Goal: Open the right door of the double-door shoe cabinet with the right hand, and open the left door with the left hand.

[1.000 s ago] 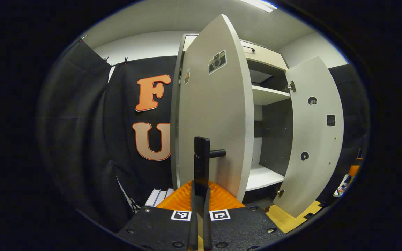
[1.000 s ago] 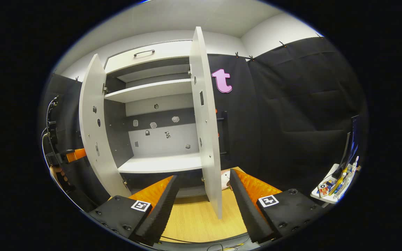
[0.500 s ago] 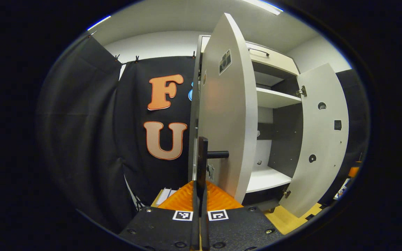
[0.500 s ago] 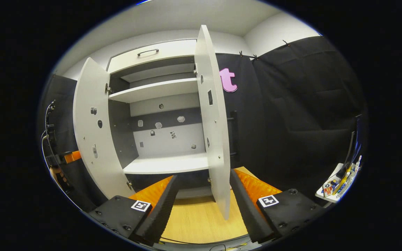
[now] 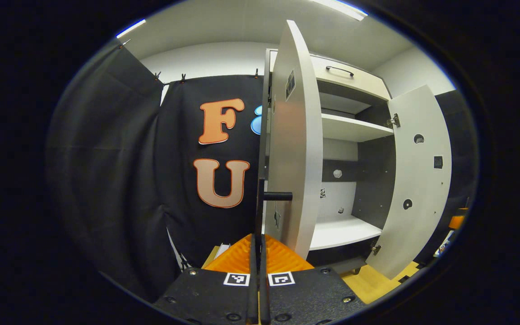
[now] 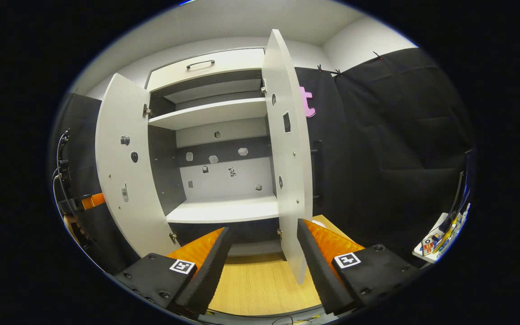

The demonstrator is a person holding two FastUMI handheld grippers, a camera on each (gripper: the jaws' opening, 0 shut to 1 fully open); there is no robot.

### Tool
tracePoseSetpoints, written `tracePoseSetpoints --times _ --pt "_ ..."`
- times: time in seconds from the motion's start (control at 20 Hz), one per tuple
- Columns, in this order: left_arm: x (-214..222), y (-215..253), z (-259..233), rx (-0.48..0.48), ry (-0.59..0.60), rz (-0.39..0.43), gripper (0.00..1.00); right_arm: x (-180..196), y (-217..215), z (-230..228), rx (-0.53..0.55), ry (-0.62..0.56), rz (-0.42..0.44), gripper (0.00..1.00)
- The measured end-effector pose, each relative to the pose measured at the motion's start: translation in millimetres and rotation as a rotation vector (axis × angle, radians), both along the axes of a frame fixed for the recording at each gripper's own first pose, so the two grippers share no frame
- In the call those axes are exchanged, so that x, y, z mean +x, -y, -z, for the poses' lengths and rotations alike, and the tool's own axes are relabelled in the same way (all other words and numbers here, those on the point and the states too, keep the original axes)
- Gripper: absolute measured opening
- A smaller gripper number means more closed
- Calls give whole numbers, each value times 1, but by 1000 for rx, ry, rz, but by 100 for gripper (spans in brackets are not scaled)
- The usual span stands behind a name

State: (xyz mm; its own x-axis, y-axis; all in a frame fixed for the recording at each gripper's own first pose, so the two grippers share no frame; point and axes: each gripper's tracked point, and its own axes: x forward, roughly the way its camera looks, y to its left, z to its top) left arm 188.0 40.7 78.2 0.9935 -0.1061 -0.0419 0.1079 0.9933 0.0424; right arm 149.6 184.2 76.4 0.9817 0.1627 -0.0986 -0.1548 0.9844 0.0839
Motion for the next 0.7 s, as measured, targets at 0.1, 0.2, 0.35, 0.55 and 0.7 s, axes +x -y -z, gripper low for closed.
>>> tracePoseSetpoints --times 0.1,0.2,0.35,0.55,0.7 --pt "1 -8 0 -14 -3 -14 1 -2 -3 2 1 -4 -6 96" --pt "0 -11 0 -53 -9 -5 1 -3 -2 4 1 -7 -3 96" --pt "-3 -13 -1 -89 -12 2 2 -7 0 5 -7 -8 5 96" --pt "-21 -2 0 -107 -40 32 0 -8 8 2 -16 1 23 97" --pt "-37 -6 -6 -93 -39 19 0 -9 11 3 -22 -3 31 96"
